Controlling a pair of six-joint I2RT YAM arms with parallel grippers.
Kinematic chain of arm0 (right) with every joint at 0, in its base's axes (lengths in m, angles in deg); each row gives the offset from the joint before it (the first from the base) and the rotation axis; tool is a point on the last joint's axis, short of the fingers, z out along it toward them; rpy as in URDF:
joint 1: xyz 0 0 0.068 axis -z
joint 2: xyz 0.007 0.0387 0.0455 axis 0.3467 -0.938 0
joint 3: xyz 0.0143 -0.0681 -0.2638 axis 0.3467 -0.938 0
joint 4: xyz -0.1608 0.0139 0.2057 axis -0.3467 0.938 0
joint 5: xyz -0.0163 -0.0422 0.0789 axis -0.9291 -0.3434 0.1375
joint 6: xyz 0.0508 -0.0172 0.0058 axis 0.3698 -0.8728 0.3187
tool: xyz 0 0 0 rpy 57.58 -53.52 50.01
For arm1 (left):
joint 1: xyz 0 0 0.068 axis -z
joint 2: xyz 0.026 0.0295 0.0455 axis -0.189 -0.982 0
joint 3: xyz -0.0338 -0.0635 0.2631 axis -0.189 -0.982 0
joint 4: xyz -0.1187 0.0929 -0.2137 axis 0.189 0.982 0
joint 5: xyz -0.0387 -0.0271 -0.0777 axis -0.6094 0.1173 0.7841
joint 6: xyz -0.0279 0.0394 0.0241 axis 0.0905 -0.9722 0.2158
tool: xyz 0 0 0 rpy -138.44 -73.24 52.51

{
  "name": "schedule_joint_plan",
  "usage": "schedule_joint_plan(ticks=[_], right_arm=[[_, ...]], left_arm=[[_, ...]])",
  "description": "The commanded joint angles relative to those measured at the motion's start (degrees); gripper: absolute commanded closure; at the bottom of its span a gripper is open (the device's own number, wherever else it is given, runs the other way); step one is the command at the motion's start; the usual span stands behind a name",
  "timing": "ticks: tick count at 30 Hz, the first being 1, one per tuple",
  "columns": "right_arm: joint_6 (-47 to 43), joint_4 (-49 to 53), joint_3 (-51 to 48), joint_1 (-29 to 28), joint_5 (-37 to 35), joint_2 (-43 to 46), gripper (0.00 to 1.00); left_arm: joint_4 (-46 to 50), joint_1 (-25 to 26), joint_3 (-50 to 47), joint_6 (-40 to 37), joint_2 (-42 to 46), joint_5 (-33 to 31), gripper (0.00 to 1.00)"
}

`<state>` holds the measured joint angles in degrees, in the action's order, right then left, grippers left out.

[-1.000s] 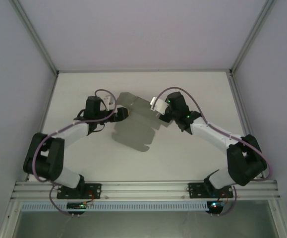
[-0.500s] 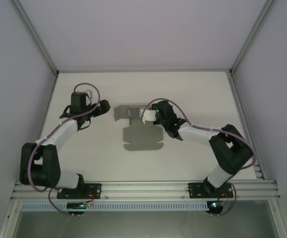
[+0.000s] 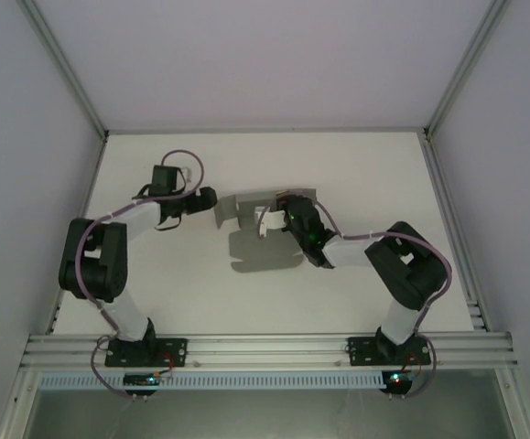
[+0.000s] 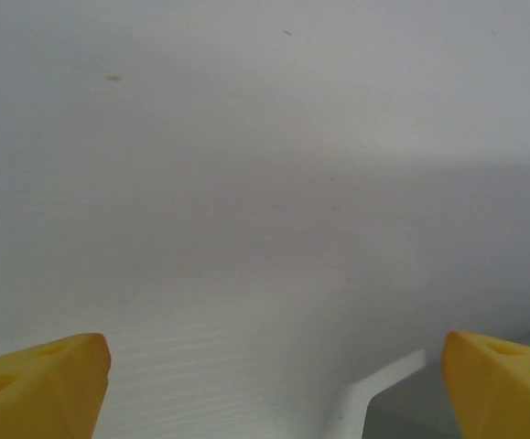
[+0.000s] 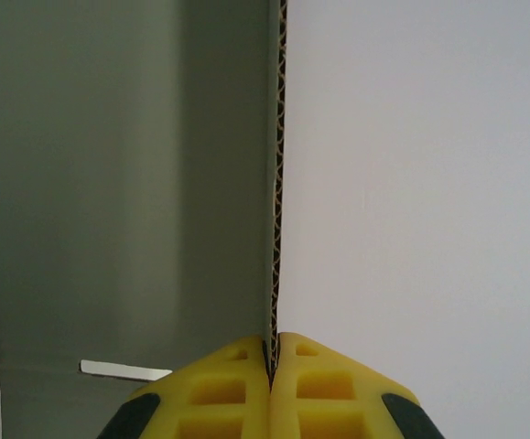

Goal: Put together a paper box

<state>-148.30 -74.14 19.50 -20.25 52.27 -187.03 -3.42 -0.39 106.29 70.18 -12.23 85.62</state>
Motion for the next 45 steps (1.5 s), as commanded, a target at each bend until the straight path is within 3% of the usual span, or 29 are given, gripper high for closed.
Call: schedule_joint_plan(ticks=[1,5,19,32,45], right_arm=[[0.7,0.0,1.3,0.3,-2.2,-1.3,1.00],[0.7,-0.3,1.5,0.4,-3.5,-2.5,1.00],[-0.8,-2.3,0.9,-0.6,-6.5,-1.7,1.00],[-2.4,-3.6,2.3,-1.5,-7.4,-1.3,1.00],[-1.6,-4.3,-2.3,-2.8,-7.5,-2.7,1.00]], left_arm=[[-1.4,1.2,1.3,-2.7,-0.5,2.5,0.15],[-5.2,2.6,-1.8,-3.3,0.4,7.0,0.28],[-22.7,9.9,-11.0,-5.5,2.5,6.2,0.36],[-27.4,11.2,-11.7,-9.6,3.6,6.2,0.42],[-34.4,15.7,-11.6,-12.2,-3.0,-4.1,0.50]])
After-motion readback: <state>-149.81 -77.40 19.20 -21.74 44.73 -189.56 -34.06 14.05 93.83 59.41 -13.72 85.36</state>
